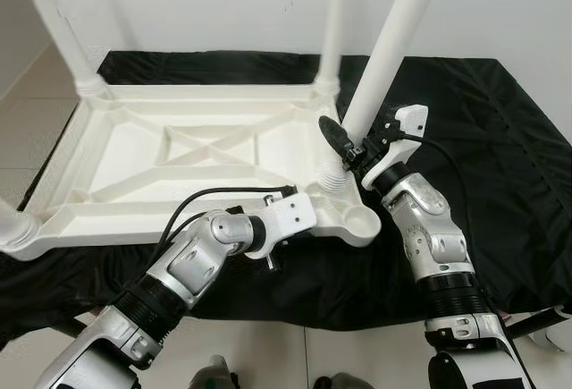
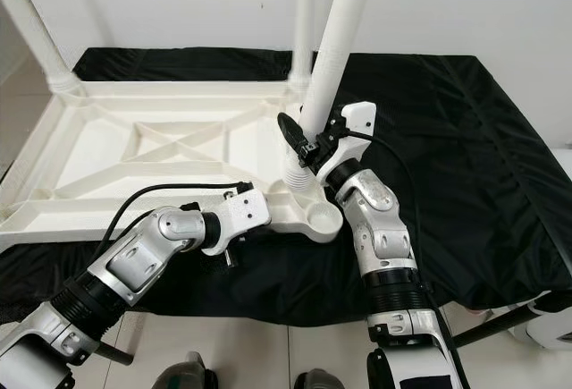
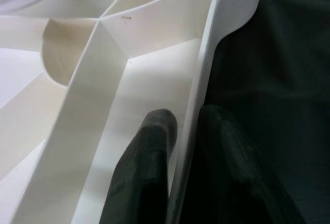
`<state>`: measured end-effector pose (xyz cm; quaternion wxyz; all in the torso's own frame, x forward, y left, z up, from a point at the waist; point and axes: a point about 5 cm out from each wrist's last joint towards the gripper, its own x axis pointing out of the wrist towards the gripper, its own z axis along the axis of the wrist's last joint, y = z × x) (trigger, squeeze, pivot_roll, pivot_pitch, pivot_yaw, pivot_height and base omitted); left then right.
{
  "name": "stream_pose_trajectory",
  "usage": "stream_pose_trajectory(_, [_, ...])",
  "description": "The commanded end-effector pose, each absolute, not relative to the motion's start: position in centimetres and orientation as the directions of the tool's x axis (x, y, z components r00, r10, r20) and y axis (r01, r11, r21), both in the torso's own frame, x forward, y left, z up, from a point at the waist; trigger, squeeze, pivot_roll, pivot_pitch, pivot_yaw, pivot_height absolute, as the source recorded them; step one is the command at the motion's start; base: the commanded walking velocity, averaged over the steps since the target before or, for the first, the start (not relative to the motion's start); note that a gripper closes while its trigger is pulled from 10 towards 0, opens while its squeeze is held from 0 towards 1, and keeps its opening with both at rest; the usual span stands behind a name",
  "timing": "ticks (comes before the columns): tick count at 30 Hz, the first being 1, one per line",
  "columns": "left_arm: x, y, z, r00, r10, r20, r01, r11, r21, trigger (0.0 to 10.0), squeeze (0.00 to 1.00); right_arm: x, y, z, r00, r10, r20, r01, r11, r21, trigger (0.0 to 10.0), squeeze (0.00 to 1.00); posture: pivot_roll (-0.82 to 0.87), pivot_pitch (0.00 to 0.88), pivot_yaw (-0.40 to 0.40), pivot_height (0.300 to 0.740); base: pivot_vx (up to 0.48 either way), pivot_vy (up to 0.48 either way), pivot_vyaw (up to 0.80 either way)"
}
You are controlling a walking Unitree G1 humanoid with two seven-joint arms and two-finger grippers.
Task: Building children table
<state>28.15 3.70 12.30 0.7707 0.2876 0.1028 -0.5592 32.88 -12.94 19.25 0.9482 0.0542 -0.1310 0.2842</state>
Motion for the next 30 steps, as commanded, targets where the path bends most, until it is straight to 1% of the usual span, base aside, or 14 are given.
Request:
stream_pose_trajectory(1, [27.9,2.7,13.6,0.334,-0.838,-0.433,0.915,0.177,0.363,10.0,0.0,33.0,-12.8,19.6,0.795,0.532,0.293,-0.56,0.829,0.013,10.0,0.0,0.0,0.0,-0.018,0.74,0.0,0.0,0.0])
stream_pose_trajectory(3, [28.0,2.8,13.5,0.338,-0.834,-0.436,0.914,0.182,0.362,10.0,0.0,33.0,-12.8,19.7,0.795,0.531,0.293,-0.559,0.829,0.013,10.0,0.0,0.0,0.0,-0.018,0.74,0.0,0.0,0.0])
stream_pose_trajectory(5, [28.6,3.1,13.2,0.39,-0.802,-0.452,0.902,0.234,0.363,10.0,0.0,33.0,-12.8,19.7,0.794,0.53,0.296,-0.558,0.83,0.011,10.0,0.0,0.0,0.0,-0.018,0.74,0.0,0.0,0.0])
stream_pose_trajectory(6, [28.6,3.1,13.2,0.39,-0.802,-0.452,0.902,0.234,0.363,10.0,0.0,33.0,-12.8,19.7,0.794,0.53,0.296,-0.558,0.83,0.011,10.0,0.0,0.0,0.0,-0.018,0.74,0.0,0.0,0.0])
stream_pose_trajectory(8, [29.3,3.5,13.1,0.432,-0.776,-0.46,0.888,0.279,0.364,10.0,0.0,33.1,-12.9,19.7,0.795,0.529,0.298,-0.557,0.831,0.011,10.0,0.0,0.0,0.0,-0.017,0.74,0.0,0.0,0.0])
stream_pose_trajectory(10, [29.5,3.6,13.2,0.446,-0.766,-0.462,0.883,0.295,0.364,10.0,0.0,33.1,-12.9,19.8,0.795,0.528,0.299,-0.556,0.831,0.011,10.0,0.0,0.0,0.0,-0.017,0.74,0.0,0.0,0.0])
stream_pose_trajectory(13, [31.4,5.0,13.0,0.564,-0.682,-0.465,0.823,0.426,0.375,10.0,0.0,33.0,-13.0,19.8,0.797,0.522,0.304,-0.552,0.834,0.013,10.0,0.0,-0.01,0.0,-0.014,0.74,0.0,0.0,0.0])
stream_pose_trajectory(15, [31.4,5.0,13.0,0.564,-0.682,-0.465,0.823,0.426,0.375,10.0,0.0,33.0,-13.0,19.8,0.797,0.522,0.304,-0.552,0.834,0.013,10.0,0.0,-0.01,0.0,-0.014,0.74,0.0,0.0,0.0])
stream_pose_trajectory(18, [33.1,7.4,13.4,0.674,-0.586,-0.449,0.738,0.557,0.381,10.0,0.0,32.9,-13.1,19.9,0.799,0.516,0.309,-0.546,0.837,0.015,10.0,0.0,-0.01,0.0,-0.015,0.74,0.0,0.0,0.0])
stream_pose_trajectory(20, [33.1,7.4,13.4,0.674,-0.586,-0.449,0.738,0.557,0.381,10.0,0.0,32.9,-13.1,19.9,0.799,0.516,0.309,-0.546,0.837,0.015,10.0,0.0,-0.01,0.0,-0.015,0.74,0.0,0.0,0.0])
stream_pose_trajectory(22, [33.8,9.1,13.9,0.716,-0.542,-0.44,0.696,0.605,0.387,10.0,0.0,32.9,-13.3,20.0,0.802,0.51,0.31,-0.541,0.841,0.016,10.0,0.0,-0.01,0.0,-0.017,0.74,0.0,0.0,0.0])
stream_pose_trajectory(26, [34.1,10.1,13.9,0.735,-0.513,-0.442,0.674,0.623,0.397,10.0,0.0,33.0,-13.4,20.1,0.804,0.508,0.311,-0.538,0.843,0.015,10.0,0.0,-0.01,0.002,-0.018,0.74,0.0,0.0,0.0])
stream_pose_trajectory(30, [34.2,10.5,13.9,0.736,-0.513,-0.442,0.671,0.637,0.379,10.0,0.0,33.0,-13.5,20.1,0.805,0.505,0.313,-0.536,0.844,0.015,10.0,0.0,-0.01,0.005,-0.019,0.74,0.0,0.0,0.0])
